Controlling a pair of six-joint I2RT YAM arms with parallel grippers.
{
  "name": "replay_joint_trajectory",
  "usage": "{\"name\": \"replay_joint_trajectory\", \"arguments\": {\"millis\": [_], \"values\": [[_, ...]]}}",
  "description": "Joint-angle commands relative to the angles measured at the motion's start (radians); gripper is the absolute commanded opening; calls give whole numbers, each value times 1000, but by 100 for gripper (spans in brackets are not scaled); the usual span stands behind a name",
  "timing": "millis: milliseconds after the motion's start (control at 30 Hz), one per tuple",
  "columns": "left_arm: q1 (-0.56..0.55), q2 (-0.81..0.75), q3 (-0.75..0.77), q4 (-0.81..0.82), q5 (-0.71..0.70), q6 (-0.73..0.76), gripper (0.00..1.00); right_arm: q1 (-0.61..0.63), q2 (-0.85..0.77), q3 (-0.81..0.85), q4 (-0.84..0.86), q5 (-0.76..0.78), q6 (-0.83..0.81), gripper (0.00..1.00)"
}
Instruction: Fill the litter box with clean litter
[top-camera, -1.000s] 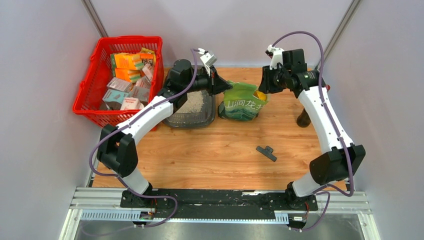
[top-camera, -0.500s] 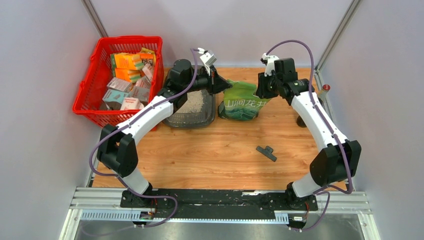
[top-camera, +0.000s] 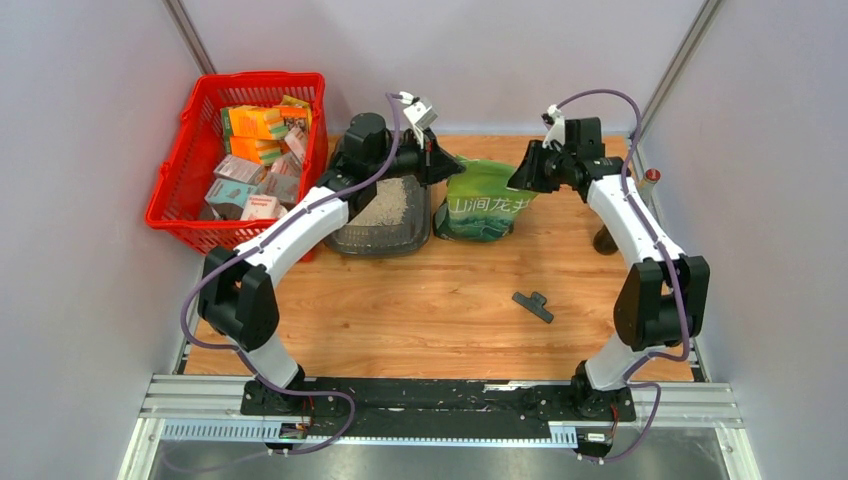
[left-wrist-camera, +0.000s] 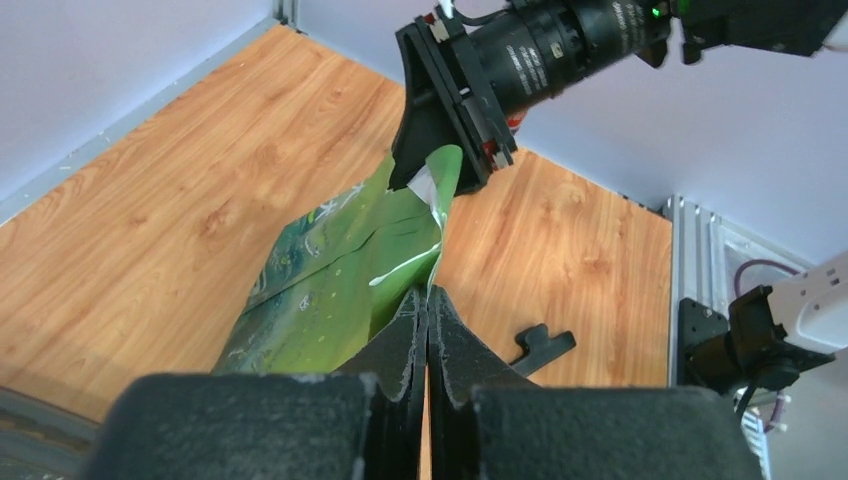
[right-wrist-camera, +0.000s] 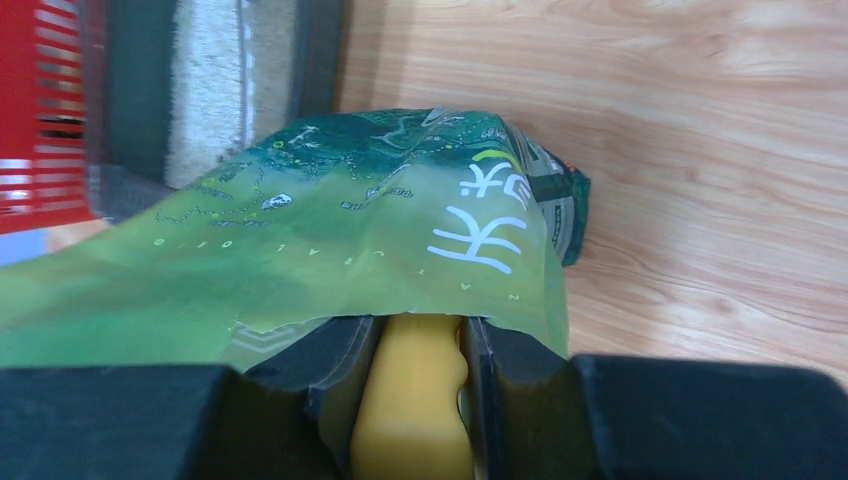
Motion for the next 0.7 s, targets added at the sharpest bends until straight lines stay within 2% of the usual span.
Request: {"name": "replay_joint_trajectory", "arguments": {"millis": [0, 167, 267, 433, 667], "values": [[7, -31, 100, -42, 49, 135, 0, -47, 88, -60, 119, -448, 292, 0], [24, -23, 159, -226, 38, 268, 0, -142, 131, -79, 379, -638, 538, 0], [36, -8, 204, -301, 26, 344, 0, -199, 143, -85, 501, -683, 656, 0], [40, 27, 293, -394, 1, 445, 0, -277, 142, -53, 519, -729, 670, 0], [41, 43, 350, -464, -28, 542, 0, -360, 160, -14, 422, -813, 587, 0]]}}
